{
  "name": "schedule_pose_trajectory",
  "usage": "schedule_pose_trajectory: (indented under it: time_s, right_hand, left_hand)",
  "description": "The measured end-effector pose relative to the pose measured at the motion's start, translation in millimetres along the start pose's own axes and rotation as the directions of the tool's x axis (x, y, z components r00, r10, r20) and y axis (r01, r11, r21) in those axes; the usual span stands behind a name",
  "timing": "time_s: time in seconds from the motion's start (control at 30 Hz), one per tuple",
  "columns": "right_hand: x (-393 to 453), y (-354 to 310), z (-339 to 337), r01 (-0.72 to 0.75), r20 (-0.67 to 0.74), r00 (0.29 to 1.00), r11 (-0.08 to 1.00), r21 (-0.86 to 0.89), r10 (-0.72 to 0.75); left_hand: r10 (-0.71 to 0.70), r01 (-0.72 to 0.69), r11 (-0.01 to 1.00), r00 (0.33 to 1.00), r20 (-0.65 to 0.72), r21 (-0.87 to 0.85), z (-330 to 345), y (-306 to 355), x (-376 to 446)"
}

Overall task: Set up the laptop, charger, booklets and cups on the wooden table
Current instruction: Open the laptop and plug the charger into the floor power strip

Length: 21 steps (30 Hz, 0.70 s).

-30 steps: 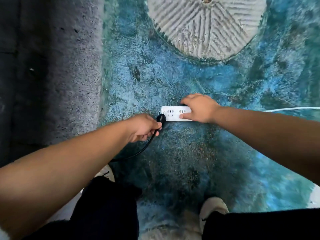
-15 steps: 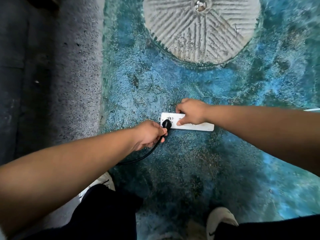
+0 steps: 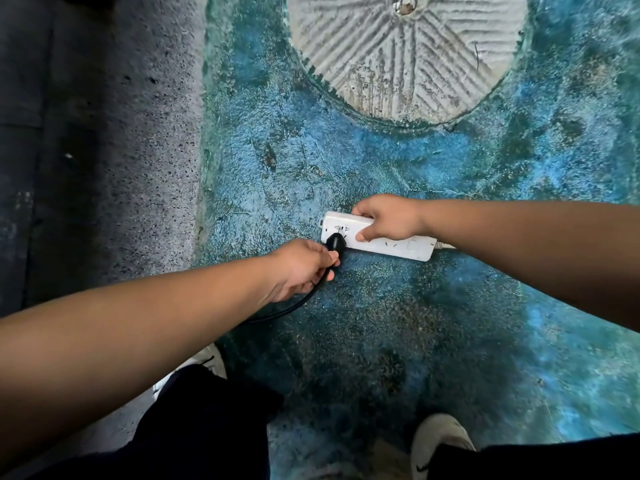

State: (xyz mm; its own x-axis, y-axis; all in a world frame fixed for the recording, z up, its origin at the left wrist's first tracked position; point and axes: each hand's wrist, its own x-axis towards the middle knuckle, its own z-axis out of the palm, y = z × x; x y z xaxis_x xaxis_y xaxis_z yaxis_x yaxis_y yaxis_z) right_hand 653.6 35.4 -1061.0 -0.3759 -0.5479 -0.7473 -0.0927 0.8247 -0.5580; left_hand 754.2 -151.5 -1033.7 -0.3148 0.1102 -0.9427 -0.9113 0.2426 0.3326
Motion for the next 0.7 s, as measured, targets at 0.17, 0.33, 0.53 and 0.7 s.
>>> schedule_pose_trajectory:
  time_s: [0.17, 0.33, 0.53, 0.7]
  right_hand:
    - [-3, -3, 2, -0.014, -0.086, 0.996, 1.000, -0.014, 0.013]
    - [-6, -5, -1, -0.012, -0.124, 0.992, 1.000, -0.006, 0.011]
    - [-9, -7, -5, -0.018, -0.205, 0.978, 0.999, 0.038, 0.026]
    - [-15, -11, -9, 0.018, -0.215, 0.977, 1.000, 0.022, -0.013]
  left_hand:
    - [0.017, -0.016, 0.998, 1.000, -0.017, 0.056, -2, 5, 1]
    - [0.032, -0.029, 0.997, 0.999, -0.044, 0.074, -4, 8, 2]
    - [-0.030, 0.031, 0.996, 1.000, 0.006, -0.085, -3, 18, 10]
    - [-0.001, 0.000, 1.000, 1.000, -0.013, -0.015, -8, 22, 9]
